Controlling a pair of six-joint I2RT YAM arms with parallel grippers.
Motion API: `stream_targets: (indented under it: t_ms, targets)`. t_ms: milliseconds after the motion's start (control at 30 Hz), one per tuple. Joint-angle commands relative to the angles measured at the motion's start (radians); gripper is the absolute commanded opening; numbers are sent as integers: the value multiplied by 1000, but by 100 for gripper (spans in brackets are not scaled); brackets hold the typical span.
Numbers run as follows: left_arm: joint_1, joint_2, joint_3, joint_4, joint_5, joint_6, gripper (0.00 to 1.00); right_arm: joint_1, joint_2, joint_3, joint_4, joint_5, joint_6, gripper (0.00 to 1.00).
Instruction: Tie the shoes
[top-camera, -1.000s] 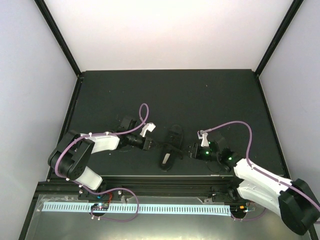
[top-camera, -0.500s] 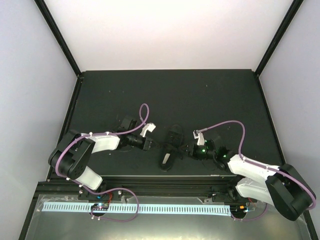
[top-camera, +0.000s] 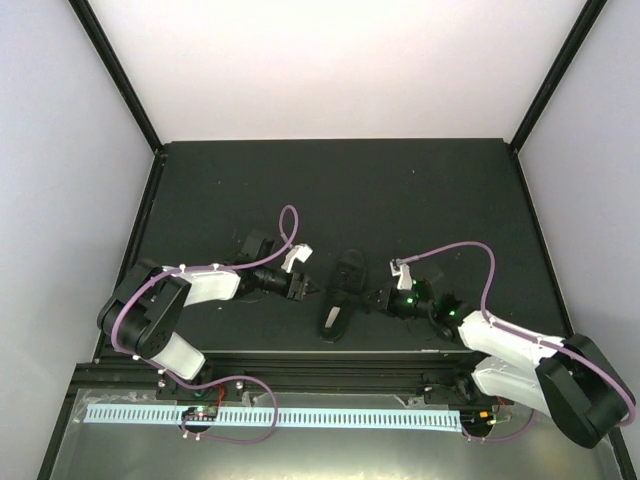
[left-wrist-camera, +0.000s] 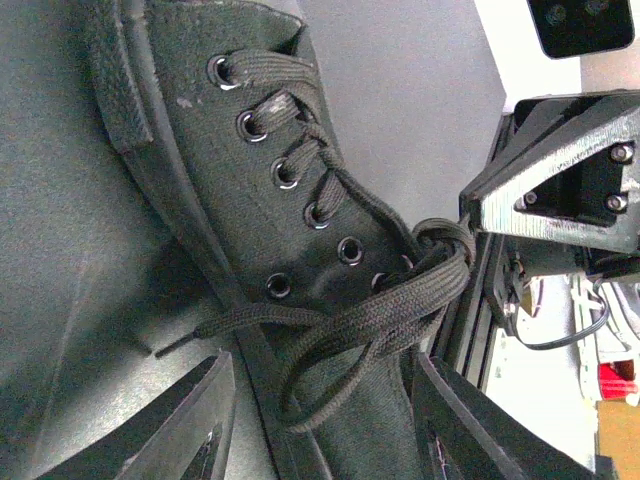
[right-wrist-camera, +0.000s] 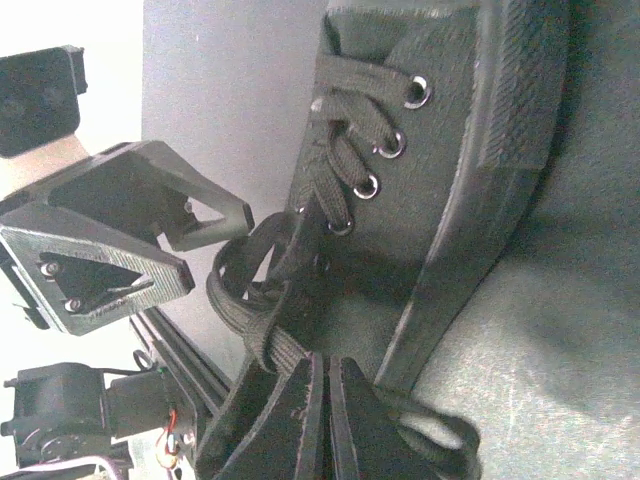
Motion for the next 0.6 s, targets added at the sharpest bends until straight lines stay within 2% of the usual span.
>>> stream_targets:
  t_ms: [0, 233, 567]
  targets:
    - [-4, -3, 12, 71, 33, -16, 51, -39, -66, -8, -67, 62, -23, 2]
    - [-9, 0, 17, 78, 43, -21, 53, -140, -137, -21, -156, 49, -77, 2]
    - [-79, -42, 28, 59, 11, 8, 53, -218, -122, -17, -169, 24, -124, 2]
